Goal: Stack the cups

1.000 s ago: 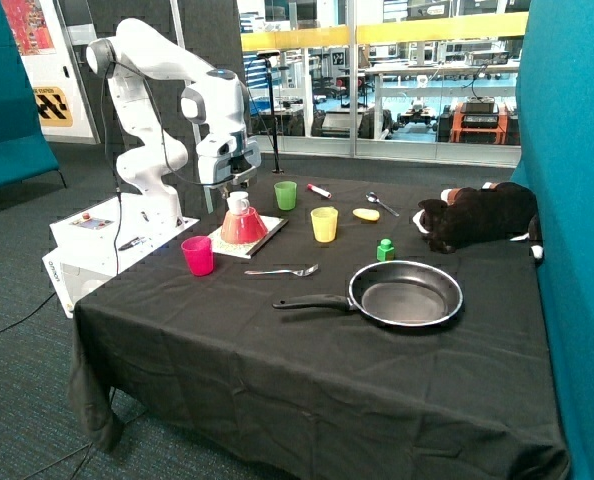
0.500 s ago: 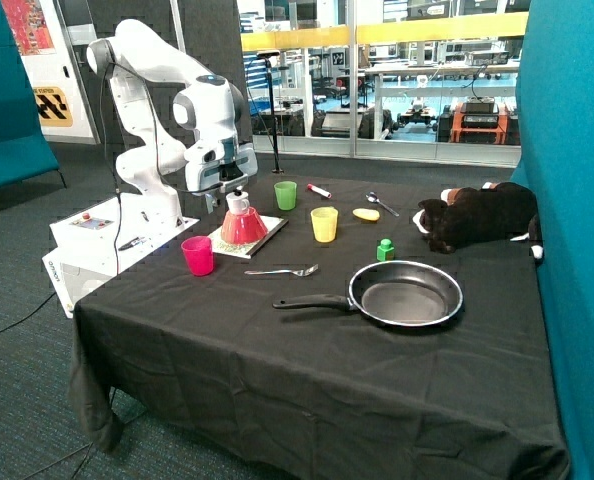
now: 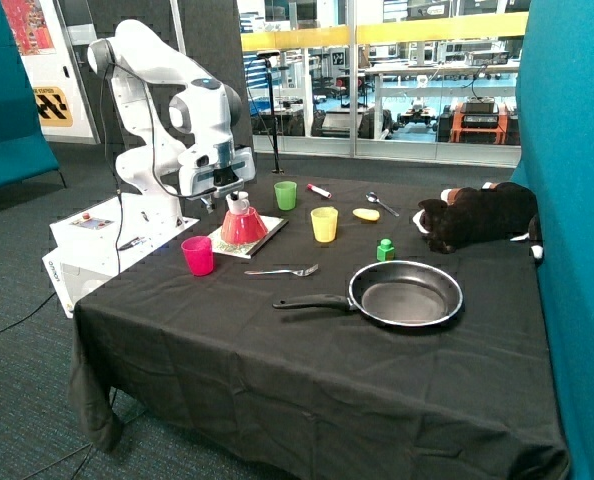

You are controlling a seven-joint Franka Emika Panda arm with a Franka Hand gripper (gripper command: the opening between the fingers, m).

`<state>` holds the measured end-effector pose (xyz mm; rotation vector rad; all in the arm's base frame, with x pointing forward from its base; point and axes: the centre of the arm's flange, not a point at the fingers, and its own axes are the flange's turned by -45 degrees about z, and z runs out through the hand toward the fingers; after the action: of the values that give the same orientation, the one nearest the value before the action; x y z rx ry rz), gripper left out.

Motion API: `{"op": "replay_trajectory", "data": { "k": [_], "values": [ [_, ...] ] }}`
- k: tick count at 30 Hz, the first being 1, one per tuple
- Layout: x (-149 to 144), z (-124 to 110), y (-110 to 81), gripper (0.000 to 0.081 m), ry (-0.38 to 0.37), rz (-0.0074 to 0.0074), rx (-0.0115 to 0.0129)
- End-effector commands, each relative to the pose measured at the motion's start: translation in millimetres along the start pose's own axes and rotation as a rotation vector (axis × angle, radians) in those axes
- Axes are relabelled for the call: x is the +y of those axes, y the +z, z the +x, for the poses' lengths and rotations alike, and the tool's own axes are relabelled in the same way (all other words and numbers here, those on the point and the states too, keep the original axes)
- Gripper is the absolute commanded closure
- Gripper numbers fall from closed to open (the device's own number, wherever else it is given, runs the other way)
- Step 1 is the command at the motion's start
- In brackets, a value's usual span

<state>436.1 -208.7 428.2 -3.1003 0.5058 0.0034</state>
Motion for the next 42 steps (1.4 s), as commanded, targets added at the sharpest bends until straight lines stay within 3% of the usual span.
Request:
{"op": "replay_trajectory", "data": {
  "k": [1, 42],
  "values": [
    [14.9, -10.7, 5.2, 0.0197, 0.03, 0.0001, 0.0022],
    [45.8, -11.6, 49.2, 0.0205, -0.033, 0.0001, 0.0022]
  ]
}}
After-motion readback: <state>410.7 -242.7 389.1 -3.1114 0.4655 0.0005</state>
